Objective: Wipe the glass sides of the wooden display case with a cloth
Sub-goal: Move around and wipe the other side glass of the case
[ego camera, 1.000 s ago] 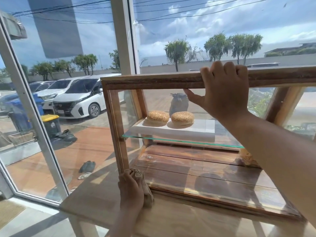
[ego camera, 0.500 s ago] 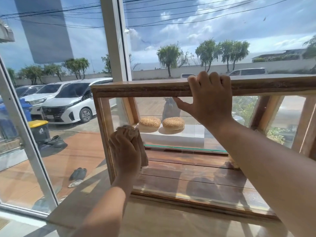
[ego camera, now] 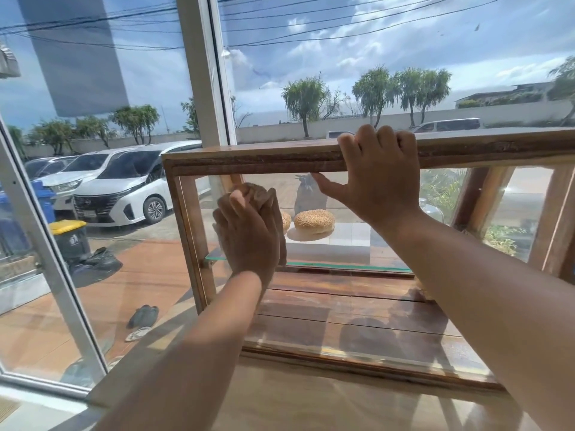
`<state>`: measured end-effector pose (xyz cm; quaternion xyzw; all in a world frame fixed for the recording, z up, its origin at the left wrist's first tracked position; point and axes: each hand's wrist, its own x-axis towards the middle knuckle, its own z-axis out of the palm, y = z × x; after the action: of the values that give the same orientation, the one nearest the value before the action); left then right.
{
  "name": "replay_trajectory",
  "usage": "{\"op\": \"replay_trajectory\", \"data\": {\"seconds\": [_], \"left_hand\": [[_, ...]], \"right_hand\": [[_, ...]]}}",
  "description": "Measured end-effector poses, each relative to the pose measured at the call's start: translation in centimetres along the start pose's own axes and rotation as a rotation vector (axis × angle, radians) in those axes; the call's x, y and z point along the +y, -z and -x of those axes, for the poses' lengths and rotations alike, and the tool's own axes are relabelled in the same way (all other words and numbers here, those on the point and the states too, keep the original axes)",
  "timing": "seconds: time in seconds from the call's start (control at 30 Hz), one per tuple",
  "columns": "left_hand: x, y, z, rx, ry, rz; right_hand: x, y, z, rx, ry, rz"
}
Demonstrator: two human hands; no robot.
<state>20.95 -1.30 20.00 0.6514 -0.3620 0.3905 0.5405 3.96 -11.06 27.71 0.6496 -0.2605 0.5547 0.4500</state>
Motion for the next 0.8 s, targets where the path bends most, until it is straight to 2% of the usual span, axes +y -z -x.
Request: {"op": "replay_trajectory", "data": {"seconds": [0.07, 0.13, 0.23, 0.33, 0.43, 0.5, 0.57, 0.67, 0.8], "left_hand": [[1.5, -0.4, -2.0, 0.04, 0.026, 0.004], [1.5, -0.5, 0.7, -0.008, -0.079, -0.015], [-1.2, -0.3, 10.1, -0.201, -0.251, -0.09], [-4.5, 0.0, 19.2, -0.404, -0.263, -0.13], [-5.6, 1.0, 22.6, -0.515, -0.271, -0.039], [-4.7, 0.9, 20.9, -0.49, -0.292, -0.003], [-2.9, 0.5, 17.3, -0.393, -0.286, 0.026], [1.4, 0.1, 9.4, -0.233, -0.183, 0.078], [5.1, 0.1, 1.8, -0.123, -0.13, 0.073]], "right_hand": [[0.0, -0.1, 0.0, 0.011, 0.001, 0.01], [0.0, -0.1, 0.0, 0.006, 0.005, 0.012], [0.1, -0.1, 0.0, 0.016, 0.003, 0.007], [0.0, -0.1, 0.0, 0.027, 0.0, -0.001], [0.0, -0.1, 0.0, 0.025, 0.001, -0.014], [0.1, -0.2, 0.0, 0.024, 0.003, -0.016], [0.0, -0.2, 0.0, 0.017, 0.004, -0.021], [0.0, 0.0, 0.0, -0.001, 0.003, -0.016], [0.0, 0.9, -0.1, -0.094, -0.051, -0.133]]}}
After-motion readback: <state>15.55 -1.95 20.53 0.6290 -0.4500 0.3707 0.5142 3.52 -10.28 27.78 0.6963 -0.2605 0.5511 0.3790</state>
